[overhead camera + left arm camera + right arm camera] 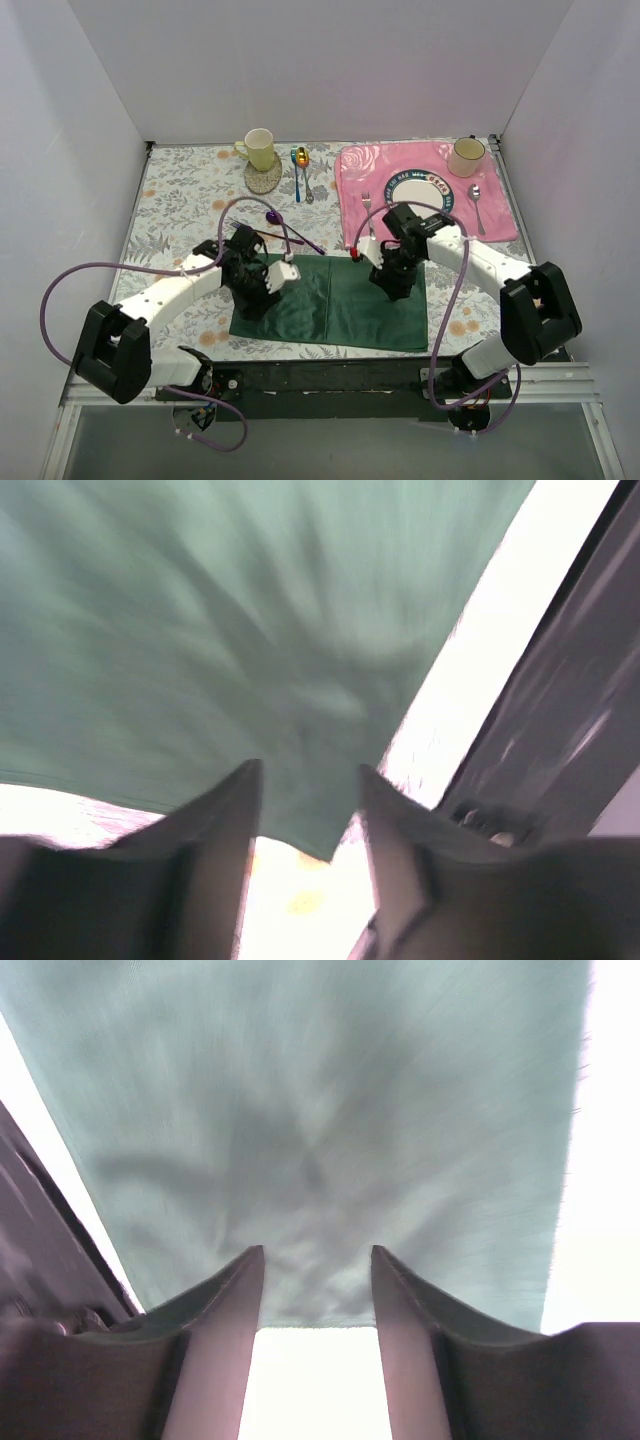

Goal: Fold the napkin into a case and place the utensils inside
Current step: Smooth out the rectangle-folded napkin at the center of the board.

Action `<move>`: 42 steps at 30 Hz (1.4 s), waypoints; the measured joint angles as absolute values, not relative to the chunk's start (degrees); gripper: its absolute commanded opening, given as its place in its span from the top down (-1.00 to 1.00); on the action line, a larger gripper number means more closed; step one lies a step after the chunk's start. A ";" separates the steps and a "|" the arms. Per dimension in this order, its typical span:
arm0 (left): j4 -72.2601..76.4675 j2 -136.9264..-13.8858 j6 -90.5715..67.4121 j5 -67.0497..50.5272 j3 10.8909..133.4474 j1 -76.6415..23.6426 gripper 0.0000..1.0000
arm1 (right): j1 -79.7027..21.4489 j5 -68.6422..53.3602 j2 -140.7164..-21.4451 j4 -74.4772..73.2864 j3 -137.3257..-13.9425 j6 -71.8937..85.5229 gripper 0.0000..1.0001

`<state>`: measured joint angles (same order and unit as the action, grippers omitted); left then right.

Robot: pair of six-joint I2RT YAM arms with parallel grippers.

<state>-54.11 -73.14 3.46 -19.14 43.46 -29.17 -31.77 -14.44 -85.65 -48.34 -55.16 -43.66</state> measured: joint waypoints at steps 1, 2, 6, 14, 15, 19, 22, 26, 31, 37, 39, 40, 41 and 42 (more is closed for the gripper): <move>-54.24 -73.32 1.21 -21.02 46.89 -28.62 -0.96 | -31.57 -15.79 -84.97 -48.38 -57.41 -42.44 -0.27; -53.80 -73.56 -1.06 -23.55 50.54 -27.68 -0.96 | -31.31 -17.96 -83.48 -47.77 -60.36 -40.64 -0.54; -46.98 -73.43 -10.50 -32.03 62.78 -22.81 -0.96 | -29.47 -21.61 -77.25 -43.70 -66.98 -33.52 -0.97; -25.15 -72.79 -38.11 -36.67 68.69 -20.73 -0.96 | -28.10 -26.46 -69.65 -27.64 -73.23 -14.17 -0.98; -23.55 -74.06 -40.23 -38.48 68.64 -20.73 -0.96 | -28.12 -27.83 -70.61 -26.74 -73.08 -12.23 -0.97; -14.87 -80.16 -50.78 -46.28 64.25 -20.73 -0.96 | -28.12 -35.66 -76.90 -21.87 -67.09 -4.86 -0.96; -7.29 -83.44 -60.34 -48.77 56.12 -21.12 -0.96 | -28.12 -39.68 -80.71 -17.41 -57.54 1.93 -0.96; 0.38 -88.62 -71.29 -49.52 49.91 -22.70 -0.96 | -28.14 -42.85 -84.90 -13.10 -52.47 9.80 -0.96; 11.75 -93.82 -80.58 -49.36 46.15 -23.59 -0.96 | -28.14 -44.47 -89.67 -2.44 -52.40 16.62 -0.96; 23.03 -101.75 -87.35 -48.42 45.56 -23.57 -0.96 | -28.14 -44.69 -96.86 5.93 -51.83 22.11 -0.96; 25.74 -103.66 -88.71 -48.31 45.56 -23.57 -0.96 | -28.14 -44.49 -98.85 7.84 -51.66 23.40 -0.96; 27.00 -104.53 -89.36 -48.23 45.56 -23.57 -0.96 | -28.14 -44.34 -99.55 8.49 -51.55 23.97 -0.96; 28.08 -105.34 -89.93 -48.07 45.56 -23.57 -0.96 | -28.14 -44.29 -100.18 9.23 -51.44 24.40 -0.95; 29.10 -106.00 -90.43 -47.99 45.56 -23.53 -0.96 | -28.14 -44.27 -100.79 9.96 -51.37 24.80 -0.95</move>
